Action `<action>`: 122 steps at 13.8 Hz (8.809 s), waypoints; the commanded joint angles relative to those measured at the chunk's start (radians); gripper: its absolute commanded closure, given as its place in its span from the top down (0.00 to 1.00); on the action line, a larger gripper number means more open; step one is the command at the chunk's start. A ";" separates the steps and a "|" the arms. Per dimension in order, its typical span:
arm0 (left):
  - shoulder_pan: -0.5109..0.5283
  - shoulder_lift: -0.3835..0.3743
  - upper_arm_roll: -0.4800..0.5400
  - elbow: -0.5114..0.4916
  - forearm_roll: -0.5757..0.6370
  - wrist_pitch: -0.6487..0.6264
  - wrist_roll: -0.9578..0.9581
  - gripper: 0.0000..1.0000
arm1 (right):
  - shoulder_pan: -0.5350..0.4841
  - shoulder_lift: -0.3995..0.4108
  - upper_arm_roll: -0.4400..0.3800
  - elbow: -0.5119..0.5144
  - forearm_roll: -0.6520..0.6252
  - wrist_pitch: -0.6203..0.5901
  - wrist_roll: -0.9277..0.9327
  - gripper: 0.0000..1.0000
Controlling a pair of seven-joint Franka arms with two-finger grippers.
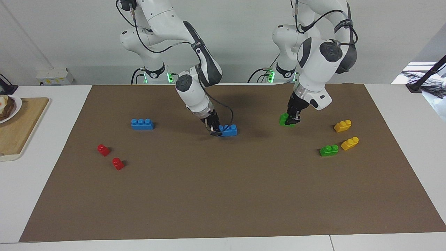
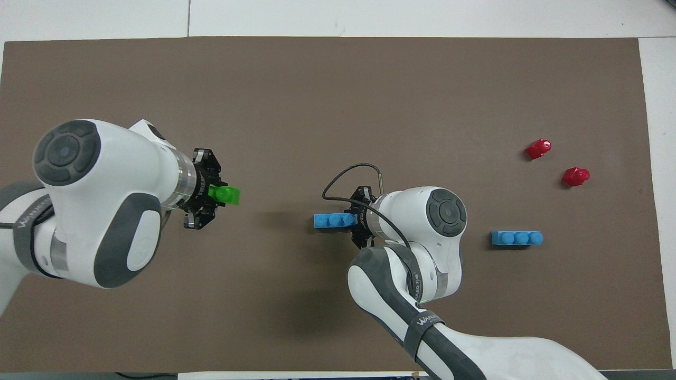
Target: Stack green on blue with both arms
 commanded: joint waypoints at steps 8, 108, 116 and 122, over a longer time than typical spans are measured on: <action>-0.185 0.064 0.012 0.028 0.013 0.076 -0.421 0.00 | 0.009 0.014 -0.001 -0.014 0.046 0.037 -0.039 0.00; 0.271 0.035 0.029 0.378 0.095 -0.521 1.488 1.00 | -0.583 -0.288 -0.012 0.569 -0.581 -1.134 -1.693 1.00; 0.259 0.034 0.045 0.388 0.095 -0.535 1.562 1.00 | -0.589 -0.291 -0.014 0.568 -0.583 -1.118 -1.682 1.00; 0.268 0.043 0.048 0.425 0.095 -0.567 1.607 1.00 | -0.595 -0.287 -0.014 0.569 -0.587 -1.055 -1.676 1.00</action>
